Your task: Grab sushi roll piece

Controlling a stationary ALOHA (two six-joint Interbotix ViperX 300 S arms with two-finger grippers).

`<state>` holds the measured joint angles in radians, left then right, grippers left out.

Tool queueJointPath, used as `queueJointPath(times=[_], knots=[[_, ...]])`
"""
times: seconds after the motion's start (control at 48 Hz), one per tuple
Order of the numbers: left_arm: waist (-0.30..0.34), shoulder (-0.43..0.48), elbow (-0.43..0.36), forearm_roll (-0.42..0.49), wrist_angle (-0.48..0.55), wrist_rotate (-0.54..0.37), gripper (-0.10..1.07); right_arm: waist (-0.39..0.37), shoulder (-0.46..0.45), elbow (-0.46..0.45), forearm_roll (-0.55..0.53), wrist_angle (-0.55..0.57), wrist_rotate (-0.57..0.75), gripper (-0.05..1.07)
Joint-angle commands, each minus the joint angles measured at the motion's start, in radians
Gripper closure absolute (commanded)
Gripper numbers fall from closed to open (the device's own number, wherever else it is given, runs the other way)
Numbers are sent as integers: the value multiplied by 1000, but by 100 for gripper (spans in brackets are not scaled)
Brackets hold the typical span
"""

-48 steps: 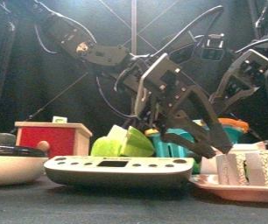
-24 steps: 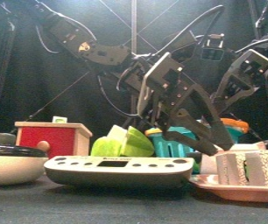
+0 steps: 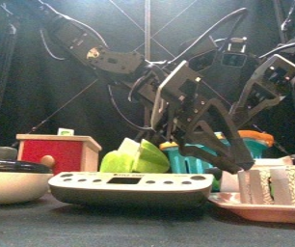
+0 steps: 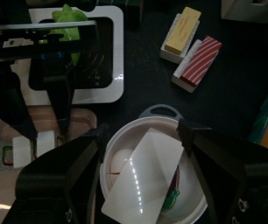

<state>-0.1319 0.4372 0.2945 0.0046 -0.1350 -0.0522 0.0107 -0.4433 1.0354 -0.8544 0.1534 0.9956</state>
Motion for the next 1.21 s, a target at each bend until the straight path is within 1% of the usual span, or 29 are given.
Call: queueJointPath(times=[0.0, 0.646, 1.188], knots=[[2, -14, -29, 3, -3, 5, 19, 0, -18, -14, 2, -5, -2, 7], [3, 2, -37, 3, -2, 5, 19, 0, -18, -15, 2, -5, -2, 7], [3, 15, -51, 25, 15, 5, 21, -2, -15, -15, 2, -3, -2, 7]])
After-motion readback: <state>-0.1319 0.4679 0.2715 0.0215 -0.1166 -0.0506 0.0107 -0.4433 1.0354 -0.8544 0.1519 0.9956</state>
